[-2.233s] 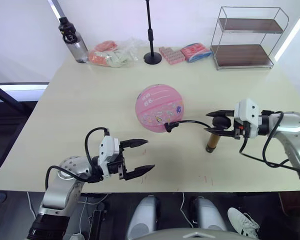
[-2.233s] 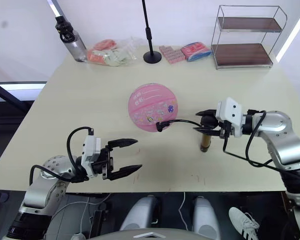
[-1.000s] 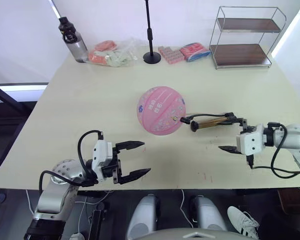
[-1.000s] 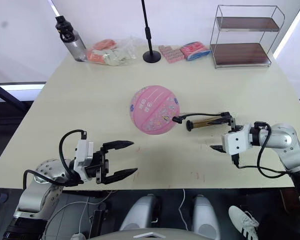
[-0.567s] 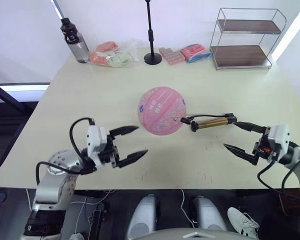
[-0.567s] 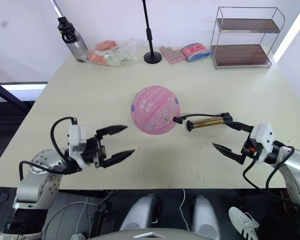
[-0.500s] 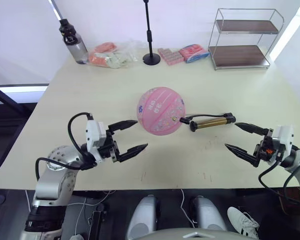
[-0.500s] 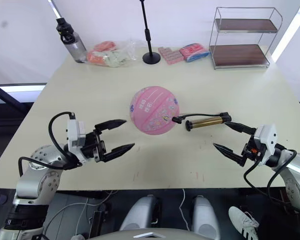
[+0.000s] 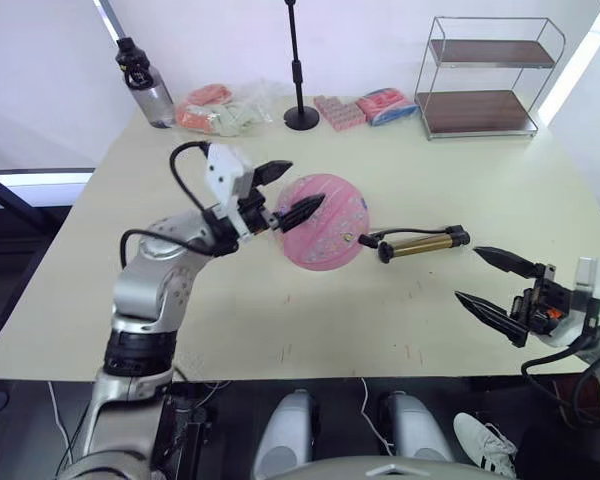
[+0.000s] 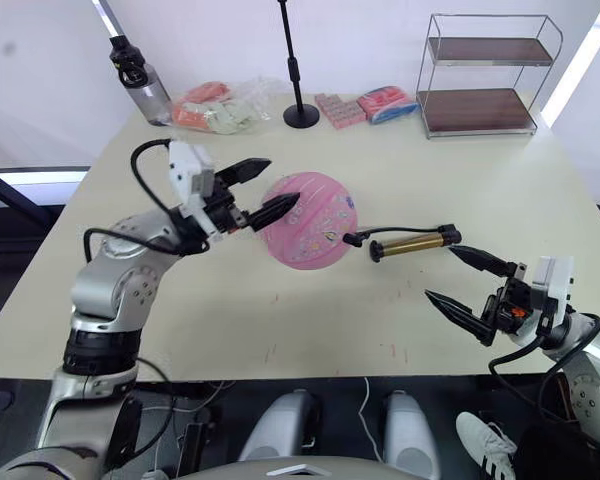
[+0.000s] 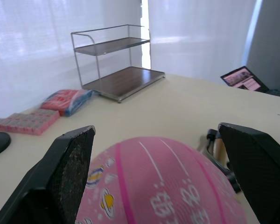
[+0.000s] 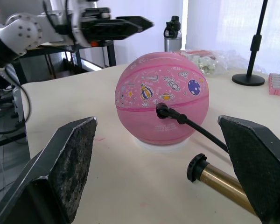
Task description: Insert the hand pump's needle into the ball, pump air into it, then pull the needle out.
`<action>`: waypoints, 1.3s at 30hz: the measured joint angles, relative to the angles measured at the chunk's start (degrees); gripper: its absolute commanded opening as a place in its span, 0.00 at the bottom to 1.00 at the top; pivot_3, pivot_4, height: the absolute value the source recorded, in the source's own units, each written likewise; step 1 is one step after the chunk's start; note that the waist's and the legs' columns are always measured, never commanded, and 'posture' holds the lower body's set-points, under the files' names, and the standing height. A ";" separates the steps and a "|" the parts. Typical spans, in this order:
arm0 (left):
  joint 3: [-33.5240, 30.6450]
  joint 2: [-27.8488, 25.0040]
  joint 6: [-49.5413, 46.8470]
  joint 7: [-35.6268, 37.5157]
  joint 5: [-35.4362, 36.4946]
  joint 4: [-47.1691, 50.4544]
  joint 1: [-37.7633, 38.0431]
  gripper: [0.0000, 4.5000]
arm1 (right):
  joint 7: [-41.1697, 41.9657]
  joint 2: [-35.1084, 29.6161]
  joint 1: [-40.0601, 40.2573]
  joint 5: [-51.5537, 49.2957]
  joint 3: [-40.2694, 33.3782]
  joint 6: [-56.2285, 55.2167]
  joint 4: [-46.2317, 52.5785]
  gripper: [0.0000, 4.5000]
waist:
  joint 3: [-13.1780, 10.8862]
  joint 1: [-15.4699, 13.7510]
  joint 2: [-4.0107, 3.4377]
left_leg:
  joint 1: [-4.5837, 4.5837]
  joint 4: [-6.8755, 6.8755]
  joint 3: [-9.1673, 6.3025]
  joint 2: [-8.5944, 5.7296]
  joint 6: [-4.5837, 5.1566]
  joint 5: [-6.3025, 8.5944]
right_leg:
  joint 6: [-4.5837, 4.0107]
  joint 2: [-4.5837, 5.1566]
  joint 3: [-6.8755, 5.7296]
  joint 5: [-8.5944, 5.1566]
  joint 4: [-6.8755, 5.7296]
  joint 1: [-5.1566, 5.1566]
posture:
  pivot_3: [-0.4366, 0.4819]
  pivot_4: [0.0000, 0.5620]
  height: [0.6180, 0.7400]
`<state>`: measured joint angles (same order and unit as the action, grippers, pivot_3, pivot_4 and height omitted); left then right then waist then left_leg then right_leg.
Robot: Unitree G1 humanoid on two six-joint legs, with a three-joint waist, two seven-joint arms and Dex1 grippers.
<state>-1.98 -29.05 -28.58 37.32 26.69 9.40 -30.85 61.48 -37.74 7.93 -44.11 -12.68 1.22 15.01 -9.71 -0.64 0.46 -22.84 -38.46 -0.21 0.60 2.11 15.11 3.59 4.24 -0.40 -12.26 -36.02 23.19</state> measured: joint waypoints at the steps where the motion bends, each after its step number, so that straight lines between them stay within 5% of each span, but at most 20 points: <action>1: 0.49 1.21 -1.49 -2.19 -1.20 -0.39 -1.47 1.00 | 0.04 0.40 -0.19 0.25 -0.10 0.00 -0.01 0.97 | 0.00 -0.09 0.01 | 0.00 0.00 -0.02 0.00 0.00 0.00 | 0.00 -0.01 -0.01 0.00 0.00 0.00 | 0.48 0.27 1.00; 15: 5.64 5.49 -9.45 -8.92 -7.48 -2.55 -4.57 1.00 | 0.70 2.41 -4.48 2.74 0.05 0.06 -0.35 0.97 | -0.01 -0.09 0.02 | 0.00 -0.01 0.01 0.00 -0.01 -0.01 | 0.00 -0.01 0.03 0.00 -0.01 0.00 | 0.48 0.27 1.00; 24: 6.60 8.58 -3.03 -6.88 -9.28 -7.90 -4.38 1.00 | -3.07 3.38 -8.13 10.01 2.93 0.75 -2.24 0.97 | 0.01 -0.23 0.03 | 0.05 -0.03 0.04 -0.02 -0.02 -0.01 | -0.01 0.00 0.04 0.01 -0.09 -0.01 | 0.48 0.27 1.00; 39: 6.73 8.42 11.09 2.57 -11.81 -19.79 -5.76 1.00 | -14.32 5.13 -23.40 40.22 18.69 -7.48 -12.35 0.97 | 0.07 -0.29 0.00 | 0.17 -0.29 0.28 -0.05 -0.20 -0.12 | -0.03 0.00 0.04 -0.01 -0.59 -0.01 | 0.48 0.27 1.00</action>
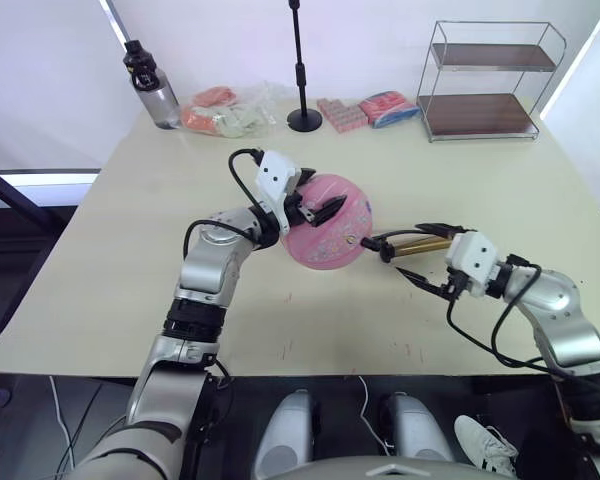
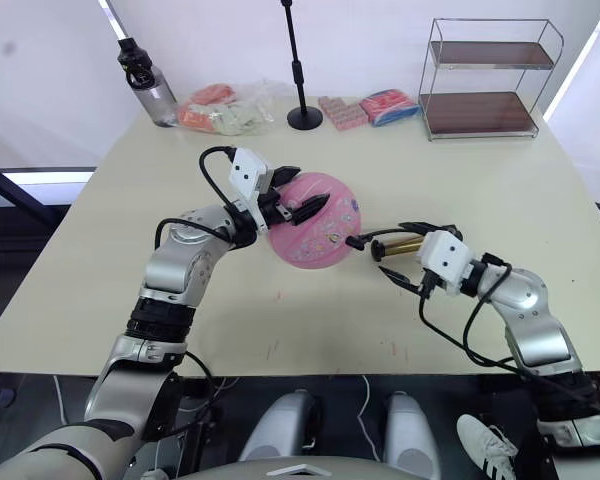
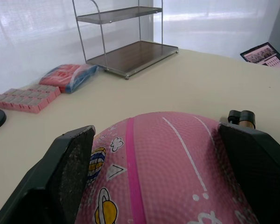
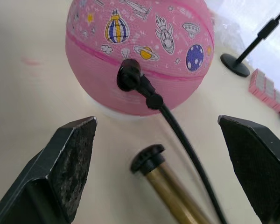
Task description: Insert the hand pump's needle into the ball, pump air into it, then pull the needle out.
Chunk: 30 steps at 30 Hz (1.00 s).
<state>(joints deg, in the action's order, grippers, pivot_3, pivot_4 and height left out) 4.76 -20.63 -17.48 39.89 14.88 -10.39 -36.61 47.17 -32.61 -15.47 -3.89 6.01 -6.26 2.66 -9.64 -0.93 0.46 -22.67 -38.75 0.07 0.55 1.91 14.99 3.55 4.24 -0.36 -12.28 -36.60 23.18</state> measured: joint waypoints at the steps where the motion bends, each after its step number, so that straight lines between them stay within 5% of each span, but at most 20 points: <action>1: 0.00 0.07 0.51 0.29 -0.24 -0.66 -0.30 1.00 | -0.15 0.34 -1.41 1.41 0.95 -1.38 -1.11 0.97 | 0.00 0.03 0.00 | 0.00 0.00 0.01 0.00 0.00 0.00 | 0.00 0.00 0.00 0.00 0.00 0.00 | 0.48 0.27 1.00; 15: -0.13 1.11 1.61 1.38 -1.20 -2.29 -0.90 1.00 | -2.98 4.57 -9.75 10.41 7.27 -12.14 -12.94 0.97 | 0.03 0.03 0.04 | 0.01 -0.02 -0.03 -0.04 0.00 0.00 | 0.00 0.03 -0.01 0.01 -0.04 -0.02 | 0.48 0.27 1.00; 19: -0.13 1.15 1.61 1.50 -1.23 -2.33 -0.85 1.00 | -3.89 5.05 -10.90 11.60 8.11 -15.18 -15.39 0.79 | 0.03 -0.01 0.04 | 0.01 -0.02 -0.06 -0.04 0.00 0.00 | -0.01 0.03 -0.03 0.01 -0.04 -0.02 | 0.48 0.27 1.00; 22: -0.14 1.14 1.60 1.53 -1.24 -2.27 -0.82 1.00 | -3.96 5.52 -10.93 12.08 8.62 -16.92 -17.05 0.46 | 0.03 0.02 0.04 | 0.00 -0.02 -0.07 -0.04 0.00 0.00 | 0.00 0.03 -0.02 0.01 -0.04 -0.02 | 0.48 0.27 1.00; 23: -0.18 1.20 1.58 1.53 -1.24 -2.13 -0.79 1.00 | -3.99 5.75 -10.93 12.34 8.83 -17.66 -17.65 0.27 | 0.04 0.03 0.04 | 0.01 -0.02 -0.09 -0.04 0.00 0.00 | 0.00 0.03 -0.02 0.01 -0.05 -0.02 | 0.48 0.27 1.00; 26: -0.23 1.20 1.56 1.52 -1.23 -2.07 -0.71 1.00 | -4.27 5.84 -11.04 12.44 8.83 -18.21 -18.07 0.09 | 0.04 0.04 0.04 | 0.01 -0.02 -0.13 -0.04 0.00 0.00 | 0.00 0.03 -0.02 0.01 -0.05 -0.02 | 0.48 0.27 1.00; 30: -0.23 1.25 1.55 1.52 -1.24 -1.95 -0.59 1.00 | -4.63 5.93 -11.07 12.42 8.83 -19.13 -18.98 0.09 | 0.04 0.05 0.04 | 0.01 -0.02 -0.14 -0.04 0.00 0.00 | 0.00 0.03 -0.01 0.01 -0.04 -0.02 | 0.48 0.27 1.00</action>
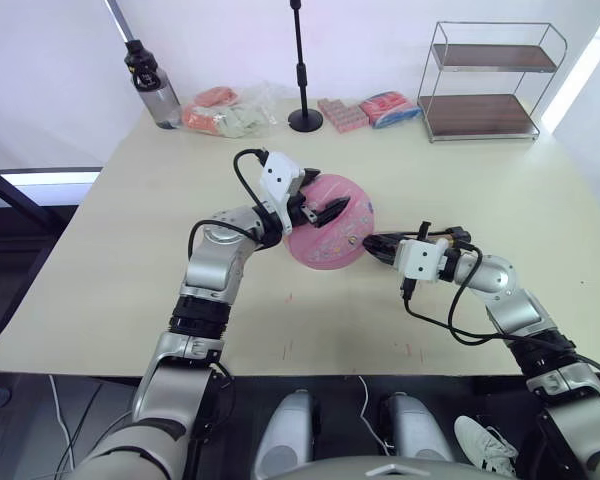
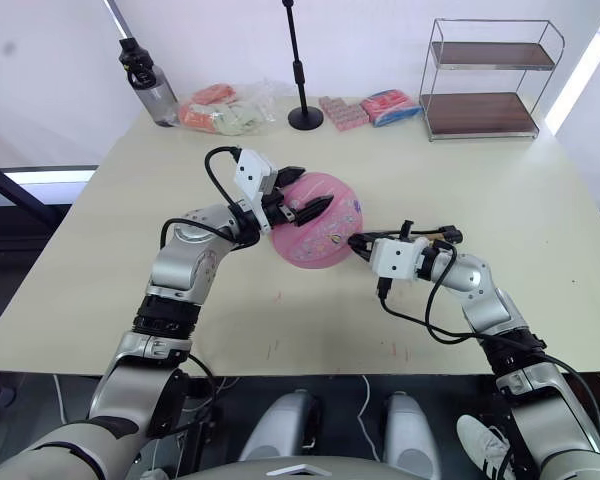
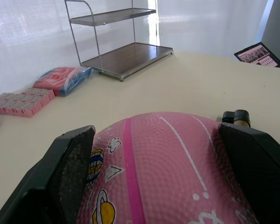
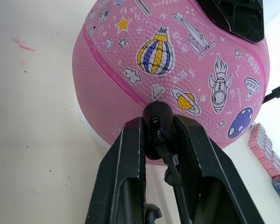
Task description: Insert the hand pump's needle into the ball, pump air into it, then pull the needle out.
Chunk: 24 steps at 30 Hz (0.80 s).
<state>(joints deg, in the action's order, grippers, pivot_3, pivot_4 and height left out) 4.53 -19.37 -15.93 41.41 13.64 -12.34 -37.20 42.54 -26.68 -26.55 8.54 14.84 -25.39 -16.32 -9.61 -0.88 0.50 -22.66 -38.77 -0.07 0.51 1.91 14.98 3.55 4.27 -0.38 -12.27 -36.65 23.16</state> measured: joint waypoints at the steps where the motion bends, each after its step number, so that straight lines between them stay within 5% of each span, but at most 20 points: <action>1: 0.00 -0.01 0.00 0.00 -0.01 0.03 0.04 1.00 | 0.02 0.05 0.01 -0.17 -0.01 0.05 -0.03 0.09 | 0.00 0.01 0.00 | 0.00 0.00 0.00 0.00 0.00 0.00 | 0.00 0.00 0.00 0.00 0.00 0.00 | 0.48 0.27 1.00; 13: 0.71 1.73 0.24 -1.02 -1.32 -0.59 0.36 1.00 | 6.44 0.24 5.02 -15.96 -3.43 14.76 6.05 0.09 | 0.01 -0.71 -0.02 | -0.01 0.00 -0.17 -0.14 0.01 0.01 | 0.02 0.17 -0.06 -0.01 0.03 -0.06 | 0.48 0.27 1.00; 24: 2.28 3.72 3.50 -1.61 -1.65 -4.65 -0.48 1.00 | 7.54 -4.55 9.43 -20.18 -5.62 22.20 13.98 0.09 | 0.31 -1.78 -0.39 | -0.02 0.00 -0.50 -0.46 0.08 0.04 | 0.22 0.22 -0.15 -0.13 0.46 -0.61 | 0.48 0.27 1.00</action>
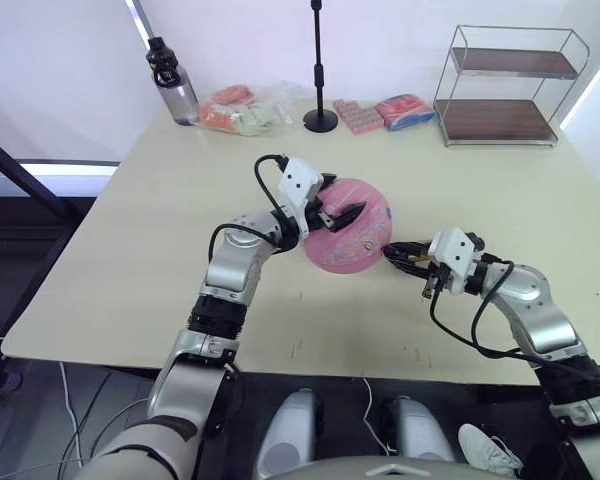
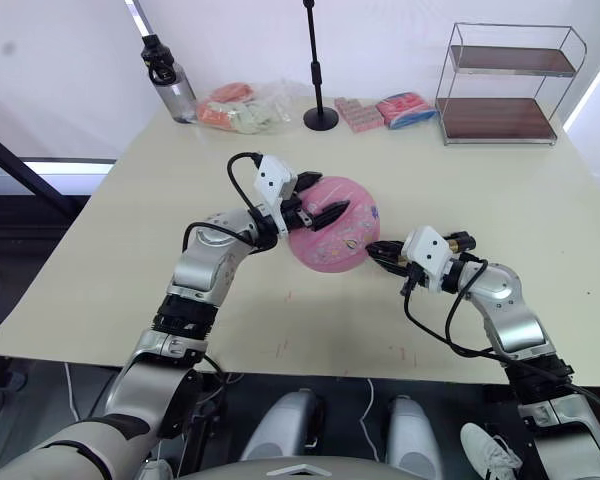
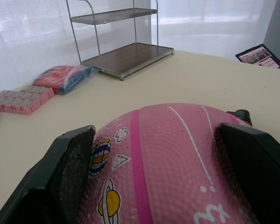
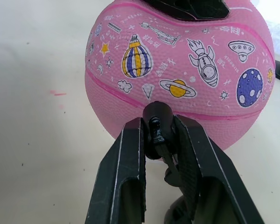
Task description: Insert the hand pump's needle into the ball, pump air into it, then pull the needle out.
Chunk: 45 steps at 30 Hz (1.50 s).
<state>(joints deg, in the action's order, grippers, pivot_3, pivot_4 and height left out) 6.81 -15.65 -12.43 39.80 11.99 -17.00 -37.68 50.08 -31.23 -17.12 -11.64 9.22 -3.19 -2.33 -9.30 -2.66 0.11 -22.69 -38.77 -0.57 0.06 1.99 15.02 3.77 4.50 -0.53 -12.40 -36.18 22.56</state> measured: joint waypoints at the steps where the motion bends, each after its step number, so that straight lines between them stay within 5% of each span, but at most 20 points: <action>1: 0.03 0.02 0.06 -0.01 0.00 -0.04 0.00 1.00 | 0.01 -0.21 0.05 0.12 0.00 -0.27 0.03 0.09 | 0.01 0.00 -0.01 | 0.00 0.00 -0.01 -0.01 0.00 0.00 | 0.01 0.00 0.00 0.00 0.01 -0.01 | 0.48 0.27 1.00; 9: -0.37 -0.42 0.54 -1.33 -0.15 -3.14 -0.33 1.00 | 0.70 -6.23 2.29 2.59 -3.95 -8.03 0.34 0.09 | 0.32 0.85 -0.06 | 0.61 0.02 -0.04 0.04 0.03 0.00 | -0.08 -0.13 0.08 -0.20 0.18 -0.64 | 0.48 0.27 1.00; 23: -1.80 -0.41 2.86 -0.11 -0.56 -3.53 0.29 1.00 | -0.57 -5.50 5.41 6.00 -5.41 -11.99 -5.24 0.09 | 1.06 1.85 -0.10 | 0.95 0.18 -0.07 0.27 0.01 0.01 | -0.03 -0.33 0.32 -0.29 0.26 -0.81 | 0.48 0.27 1.00; 39: -3.92 -2.31 0.14 6.36 4.83 8.68 -0.51 1.00 | -3.78 -2.16 2.02 9.23 -4.74 -17.65 -11.63 0.09 | 0.25 1.90 0.39 | -0.16 0.38 -0.03 0.25 -0.02 -0.01 | -0.03 -0.35 0.44 0.00 0.30 0.40 | 0.48 0.27 1.00; 45: -6.70 -8.78 -5.55 12.38 12.19 17.52 0.25 1.00 | -3.76 -2.14 1.95 8.30 -4.84 -18.51 -12.94 0.09 | -0.06 2.06 0.36 | -0.19 0.44 0.07 0.26 -0.01 0.00 | -0.02 -0.38 0.55 0.00 0.29 0.50 | 0.48 0.27 1.00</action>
<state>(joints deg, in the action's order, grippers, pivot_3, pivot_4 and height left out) 0.11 -24.44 -17.98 52.18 24.18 0.52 -37.43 46.32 -33.36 -15.17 -3.34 4.38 -21.69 -15.27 -9.36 -0.60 0.47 -22.87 -38.33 -0.50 0.31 1.98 15.02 3.75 4.12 0.02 -12.40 -35.89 23.06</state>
